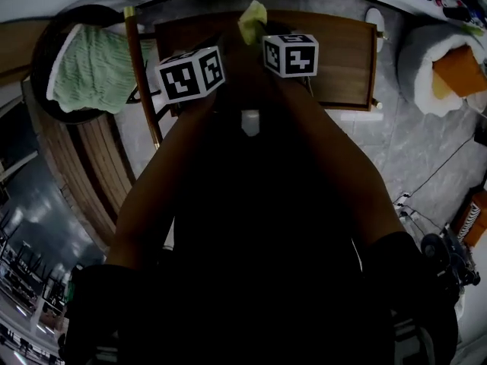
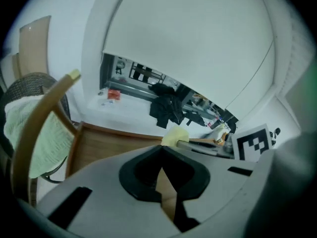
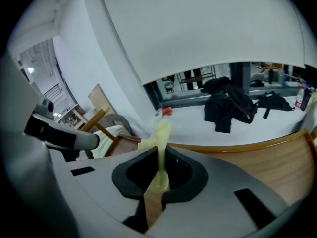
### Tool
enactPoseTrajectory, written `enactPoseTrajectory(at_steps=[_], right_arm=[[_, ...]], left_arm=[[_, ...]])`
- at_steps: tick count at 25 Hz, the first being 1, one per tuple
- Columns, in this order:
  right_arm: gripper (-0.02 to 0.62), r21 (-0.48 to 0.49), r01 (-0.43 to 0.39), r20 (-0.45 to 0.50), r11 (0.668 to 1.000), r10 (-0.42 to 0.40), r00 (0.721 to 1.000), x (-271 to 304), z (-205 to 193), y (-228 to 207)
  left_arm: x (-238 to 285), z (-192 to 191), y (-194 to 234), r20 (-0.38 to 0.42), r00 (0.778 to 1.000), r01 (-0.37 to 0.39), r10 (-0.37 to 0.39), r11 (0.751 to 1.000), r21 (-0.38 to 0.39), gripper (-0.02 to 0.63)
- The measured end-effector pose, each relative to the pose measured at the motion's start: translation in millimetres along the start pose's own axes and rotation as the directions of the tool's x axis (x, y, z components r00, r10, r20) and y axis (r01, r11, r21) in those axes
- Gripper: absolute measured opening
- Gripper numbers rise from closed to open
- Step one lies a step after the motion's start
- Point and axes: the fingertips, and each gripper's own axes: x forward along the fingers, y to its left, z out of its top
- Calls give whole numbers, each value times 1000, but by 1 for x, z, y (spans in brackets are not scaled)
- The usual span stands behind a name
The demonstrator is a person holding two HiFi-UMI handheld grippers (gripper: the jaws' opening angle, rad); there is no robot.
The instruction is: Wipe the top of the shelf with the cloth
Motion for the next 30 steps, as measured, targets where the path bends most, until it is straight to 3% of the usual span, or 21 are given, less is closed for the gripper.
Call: enactPoseTrajectory(at_steps=[7, 13, 17, 23, 30], right_arm=[[46, -80, -155, -65, 985, 150, 987, 75, -23, 135], [46, -148, -229, -156, 962, 206, 966, 121, -51, 190], [46, -170, -206, -204, 964, 171, 964, 143, -65, 193], [46, -219, -216, -220, 951, 167, 961, 140, -55, 193], [46, -204, -185, -242, 961, 134, 961, 117, -60, 149]], left_arm=[[-83, 29, 75, 87, 996, -10, 14, 999, -53, 11], [-108, 25, 101, 80, 997, -8, 10, 999, -36, 11], [-107, 10, 117, 48, 999, -6, 9, 998, -68, 11], [-94, 0, 119, 17, 1000, -9, 10, 998, -70, 11], [-65, -13, 97, -27, 1000, -13, 11, 998, -67, 11]])
